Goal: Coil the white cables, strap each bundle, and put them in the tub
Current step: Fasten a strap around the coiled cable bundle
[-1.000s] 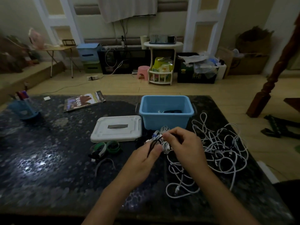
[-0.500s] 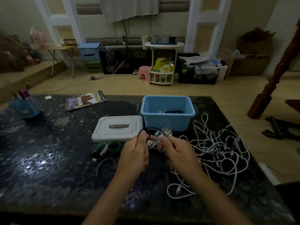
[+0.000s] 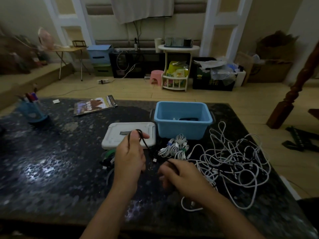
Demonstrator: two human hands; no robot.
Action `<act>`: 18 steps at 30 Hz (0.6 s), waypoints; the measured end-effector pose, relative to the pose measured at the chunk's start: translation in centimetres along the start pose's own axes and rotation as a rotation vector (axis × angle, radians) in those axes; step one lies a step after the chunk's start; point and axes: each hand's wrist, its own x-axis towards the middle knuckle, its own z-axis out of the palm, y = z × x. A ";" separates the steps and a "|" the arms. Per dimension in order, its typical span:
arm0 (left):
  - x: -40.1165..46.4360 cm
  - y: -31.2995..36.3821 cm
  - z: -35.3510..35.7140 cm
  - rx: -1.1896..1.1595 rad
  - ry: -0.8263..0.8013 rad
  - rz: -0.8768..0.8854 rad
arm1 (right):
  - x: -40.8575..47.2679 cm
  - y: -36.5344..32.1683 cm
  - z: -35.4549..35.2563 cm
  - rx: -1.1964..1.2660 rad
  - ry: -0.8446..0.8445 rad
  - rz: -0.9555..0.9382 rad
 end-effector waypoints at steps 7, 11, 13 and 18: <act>0.1 0.4 -0.3 -0.136 -0.054 -0.072 | 0.0 0.0 0.8 -0.015 0.086 -0.002; 0.2 0.6 -0.3 -0.132 -0.058 -0.077 | 0.1 -0.3 0.8 0.055 0.169 0.044; 0.3 0.6 -0.4 -0.135 -0.030 -0.058 | 0.1 -0.5 0.5 0.116 0.205 0.055; 0.6 0.3 -1.1 -0.058 0.104 0.043 | -0.2 -0.8 0.1 0.249 0.176 0.029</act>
